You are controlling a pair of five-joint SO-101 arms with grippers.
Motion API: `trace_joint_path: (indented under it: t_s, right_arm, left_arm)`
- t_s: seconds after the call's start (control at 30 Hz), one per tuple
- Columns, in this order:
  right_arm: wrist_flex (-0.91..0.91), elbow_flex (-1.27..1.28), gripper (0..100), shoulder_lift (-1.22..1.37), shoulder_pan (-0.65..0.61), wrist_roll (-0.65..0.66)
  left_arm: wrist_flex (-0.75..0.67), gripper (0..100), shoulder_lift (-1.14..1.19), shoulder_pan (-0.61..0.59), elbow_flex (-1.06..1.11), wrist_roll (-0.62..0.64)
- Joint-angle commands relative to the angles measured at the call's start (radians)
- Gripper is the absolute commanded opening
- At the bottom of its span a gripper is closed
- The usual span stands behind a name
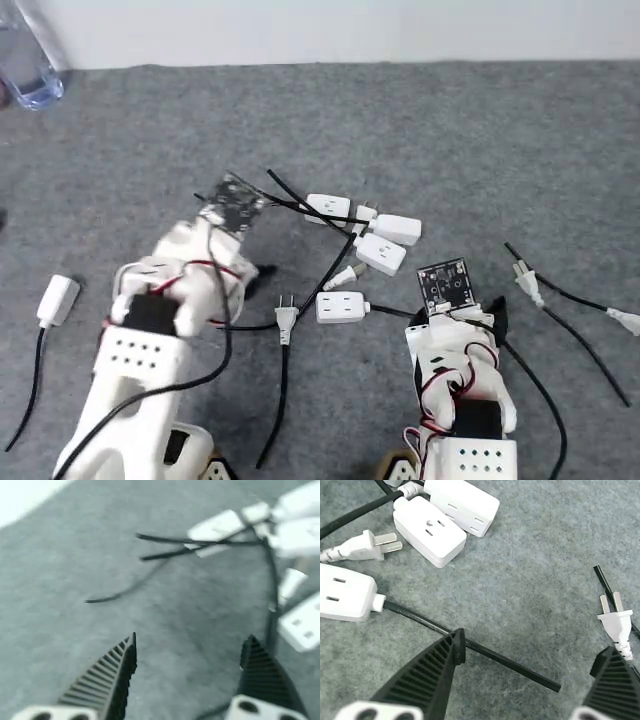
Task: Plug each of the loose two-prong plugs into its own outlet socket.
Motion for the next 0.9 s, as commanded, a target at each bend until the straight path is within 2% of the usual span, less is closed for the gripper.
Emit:
trace_joint_path:
  t_s: [0.0, 0.2, 0.37, 0.57, 0.67, 0.87]
  right_arm:
    - [0.005, 0.014, 37.6, -0.007, -0.007, -0.003]
    - [0.005, 0.014, 37.6, -0.007, -0.008, -0.003]
    - [0.007, 0.014, 37.6, -0.007, -0.008, -0.003]
    - [0.007, 0.014, 37.6, -0.007, -0.008, -0.003]
    - [0.007, 0.014, 37.6, -0.007, -0.008, -0.003]
    - [0.007, 0.014, 37.6, -0.007, -0.008, -0.003]
  left_arm:
    - [0.002, 32, 0.115, 0.04, -0.044, 0.014]
    - [-0.005, 32, 0.308, 0.043, -0.05, 0.041]
    - [-0.008, 32, 0.425, 0.054, -0.133, 0.227]
    - [-0.005, 32, 0.512, 0.166, -0.143, 0.373]
    - [-0.006, 32, 0.542, 0.209, -0.143, 0.405]
    - [-0.005, 32, 0.56, 0.21, -0.148, 0.408]
